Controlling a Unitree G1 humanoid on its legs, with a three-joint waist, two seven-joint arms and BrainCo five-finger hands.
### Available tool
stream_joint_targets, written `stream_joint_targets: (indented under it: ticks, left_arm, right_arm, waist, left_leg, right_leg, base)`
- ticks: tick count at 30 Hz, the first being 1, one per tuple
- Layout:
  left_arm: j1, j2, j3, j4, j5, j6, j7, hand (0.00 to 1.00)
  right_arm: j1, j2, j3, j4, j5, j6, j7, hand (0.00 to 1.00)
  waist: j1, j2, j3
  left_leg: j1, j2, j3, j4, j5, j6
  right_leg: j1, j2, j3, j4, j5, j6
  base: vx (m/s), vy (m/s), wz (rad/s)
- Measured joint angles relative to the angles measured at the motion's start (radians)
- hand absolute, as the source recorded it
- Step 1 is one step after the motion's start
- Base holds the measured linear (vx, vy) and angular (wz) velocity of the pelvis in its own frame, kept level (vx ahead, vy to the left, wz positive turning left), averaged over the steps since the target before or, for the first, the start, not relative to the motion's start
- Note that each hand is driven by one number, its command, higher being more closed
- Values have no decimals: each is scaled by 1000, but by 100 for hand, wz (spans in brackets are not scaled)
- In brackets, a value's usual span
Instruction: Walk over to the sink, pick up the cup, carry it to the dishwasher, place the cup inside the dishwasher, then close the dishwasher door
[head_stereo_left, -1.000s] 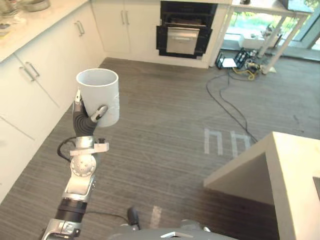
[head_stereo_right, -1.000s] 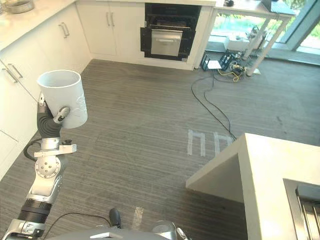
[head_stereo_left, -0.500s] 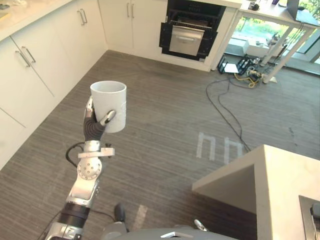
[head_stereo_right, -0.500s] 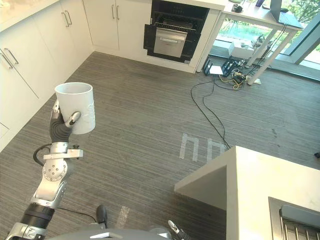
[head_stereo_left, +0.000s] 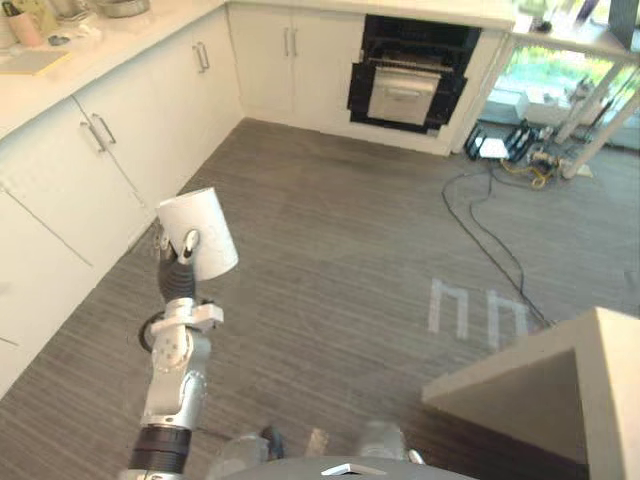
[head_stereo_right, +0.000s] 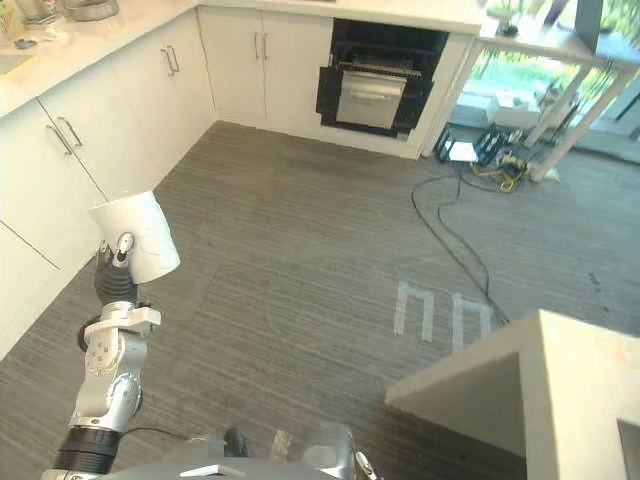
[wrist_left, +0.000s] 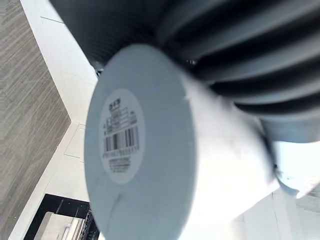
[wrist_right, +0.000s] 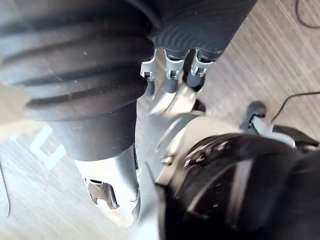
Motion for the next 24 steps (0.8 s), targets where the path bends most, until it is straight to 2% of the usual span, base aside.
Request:
stream_joint_targets:
  ticks: [2,3,4,5,7,9,10,11,12,13,14,16,17,18,19,20,21,22,24]
  left_arm:
    - [-7,0,-17,7,-1,-1,9,100]
    - [-23,1,-39,24,-1,-1,0,100]
    - [-35,1,-55,41,-1,-1,-11,100]
    - [-40,0,-61,48,-1,0,-18,100]
    - [-49,0,-83,49,-2,0,-32,100]
    - [-55,2,-91,48,-4,0,-36,100]
    - [-61,0,-95,42,-4,0,-38,100]
    - [-64,-5,-99,38,-4,0,-40,100]
    - [-67,-23,-112,35,-4,0,-47,100]
    - [-83,-23,-136,34,-2,1,-59,100]
    - [-89,-25,-150,33,-2,2,-64,100]
    - [-93,-47,-172,26,-1,2,-67,100]
    - [-91,-84,-170,1,0,1,-67,100]
    - [-88,-93,-168,-16,-1,1,-72,100]
    - [-85,-101,-167,-34,-1,1,-78,100]
    - [-78,-102,-165,-74,-1,1,-88,100]
    - [-74,-102,-161,-95,-1,0,-101,100]
    - [-67,-100,-151,-116,-1,0,-110,100]
    - [-58,-93,-113,-148,-4,-2,-124,100]
  right_arm:
    - [5,19,2,-6,0,-11,1,0]
    - [6,22,2,-9,2,-18,2,0]
    - [8,19,2,-11,7,-18,2,0]
    - [9,18,2,-12,21,-17,1,0]
    - [38,19,2,-35,44,-16,1,0]
    - [60,19,1,-52,59,-17,1,0]
    - [72,18,0,-56,59,-17,0,0]
    - [74,17,-2,-61,59,-17,-1,0]
    - [74,15,-5,-86,62,-17,-3,0]
    - [67,17,-1,-106,75,-19,-2,0]
    - [66,23,1,-115,81,-18,-2,0]
    - [71,36,3,-141,106,-29,0,0]
    - [82,38,8,-176,118,-65,2,0]
    - [86,36,13,-190,119,-85,3,0]
    - [92,34,22,-208,119,-104,4,0]
    - [96,21,50,-232,120,-144,5,0]
    - [94,10,61,-251,129,-175,5,0]
    - [85,1,72,-260,148,-202,4,0]
    - [40,-20,84,-299,195,-243,5,0]
  waist:
    - [-19,-5,-2]
    - [-32,-1,1]
    - [-39,5,5]
    - [-46,9,8]
    - [-44,12,16]
    - [-45,8,13]
    - [-45,-6,1]
    - [-45,-1,-1]
    - [-47,49,-12]
    - [-55,68,-16]
    - [-62,68,-16]
    - [-70,68,-16]
    - [-69,77,-12]
    - [-66,80,-13]
    - [-61,84,-15]
    - [-49,99,-16]
    - [-42,107,-17]
    - [-30,107,-18]
    - [4,94,-23]
  left_leg:
    - [27,-1,-42,-29,-5,5]
    - [45,-10,-76,-60,-9,11]
    - [61,-17,-96,-75,-14,14]
    - [73,-20,-107,-81,-21,14]
    - [157,-39,-131,-109,-56,4]
    - [229,-54,-155,-104,-117,-10]
    - [274,-66,-172,-102,-162,-20]
    - [296,-60,-180,-101,-183,-34]
    - [308,-22,-178,-93,-207,-60]
    - [293,-6,-174,-43,-200,-99]
    - [289,-2,-170,-9,-191,-115]
    - [262,35,-137,179,-162,-167]
    - [159,92,-123,506,-38,-315]
    - [112,117,-120,621,32,-340]
    - [61,142,-110,728,62,-333]
    - [-19,202,-71,901,66,-288]
    - [-70,240,-42,976,41,-232]
    - [-112,263,-11,987,0,-169]
    - [-195,277,84,803,-90,-100]
  right_leg:
    - [-54,92,-4,-52,-76,15]
    - [-112,166,-12,-213,-100,38]
    - [-135,195,-14,-347,-88,55]
    - [-144,209,-14,-442,-63,65]
    - [-155,236,-28,-720,59,74]
    - [-153,235,-34,-761,111,54]
    - [-153,223,-31,-723,171,7]
    - [-156,221,-39,-681,208,-2]
    - [-179,240,-67,-602,151,0]
    - [-188,238,-91,-550,85,-3]
    - [-181,235,-99,-530,57,-5]
    - [-113,238,-125,-491,-26,-20]
    - [-23,259,-127,-491,-91,-24]
    - [0,267,-127,-494,-114,-32]
    - [25,277,-125,-497,-135,-42]
    - [78,300,-113,-509,-164,-49]
    - [122,313,-99,-530,-178,-51]
    - [168,315,-76,-562,-185,-49]
    - [246,295,-11,-651,-176,-35]
  base:
    - [268,44,62]
    - [307,27,83]
    - [317,16,77]
    - [296,-12,59]
    - [538,-54,41]
    - [612,-112,33]
    - [627,-148,35]
    - [618,-173,28]
    - [604,-169,37]
    - [590,-174,42]
    - [589,-186,50]
    - [569,-190,30]
    - [635,-176,8]
    - [612,-154,-2]
    - [501,-79,-20]
    - [395,-39,-28]
    - [492,-19,-42]
    - [467,16,-64]
    - [454,58,-89]
